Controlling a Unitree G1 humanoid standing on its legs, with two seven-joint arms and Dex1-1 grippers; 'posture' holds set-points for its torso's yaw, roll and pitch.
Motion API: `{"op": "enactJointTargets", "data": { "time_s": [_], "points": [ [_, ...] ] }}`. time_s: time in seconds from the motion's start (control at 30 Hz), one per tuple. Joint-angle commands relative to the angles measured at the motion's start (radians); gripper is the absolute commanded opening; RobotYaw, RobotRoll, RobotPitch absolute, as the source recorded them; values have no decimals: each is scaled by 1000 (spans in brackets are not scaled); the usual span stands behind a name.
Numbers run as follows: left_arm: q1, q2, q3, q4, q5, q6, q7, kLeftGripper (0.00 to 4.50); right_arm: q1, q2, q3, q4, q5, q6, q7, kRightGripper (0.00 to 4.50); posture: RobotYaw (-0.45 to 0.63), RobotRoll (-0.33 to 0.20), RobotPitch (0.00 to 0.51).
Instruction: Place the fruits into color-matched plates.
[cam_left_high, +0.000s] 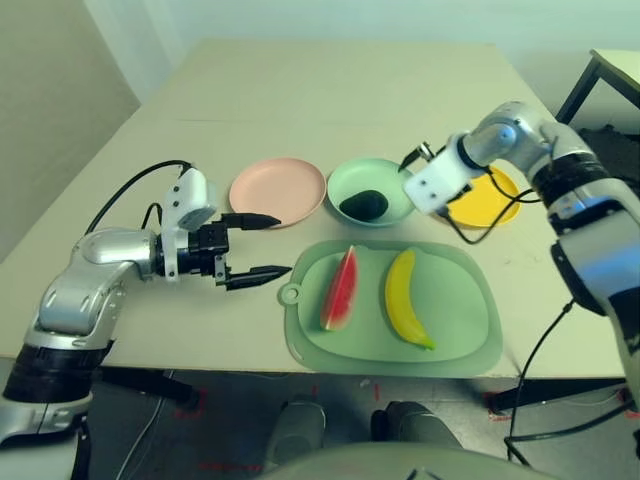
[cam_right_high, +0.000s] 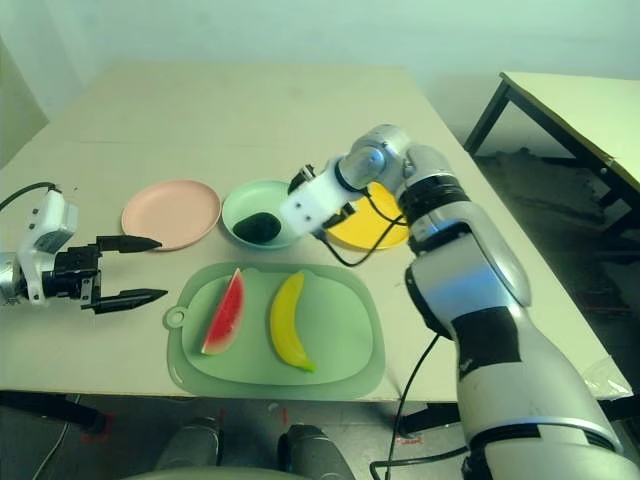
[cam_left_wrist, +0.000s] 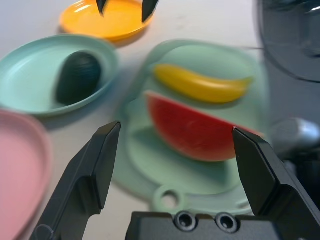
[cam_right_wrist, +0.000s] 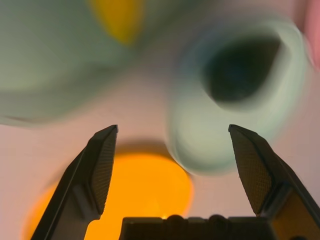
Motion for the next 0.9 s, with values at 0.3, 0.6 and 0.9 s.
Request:
{"op": "enactJointTargets", "data": {
  "time_s": [0.3,0.6,0.9],
  "points": [
    [-27,14,-47,-4,8,-80,-139,4500,134,-35,71,-464,172,290,109,4457,86,0,46],
    [-10,-18,-49,-34,9,-72,-79,4500,186,13,98,-449,47,216,46,4457,94,0,50],
    [28,-10,-45,-71,6,-67,-55,4500,208,65,155,-354,-50,157,-3,4457,119,0,53]
  ]
}}
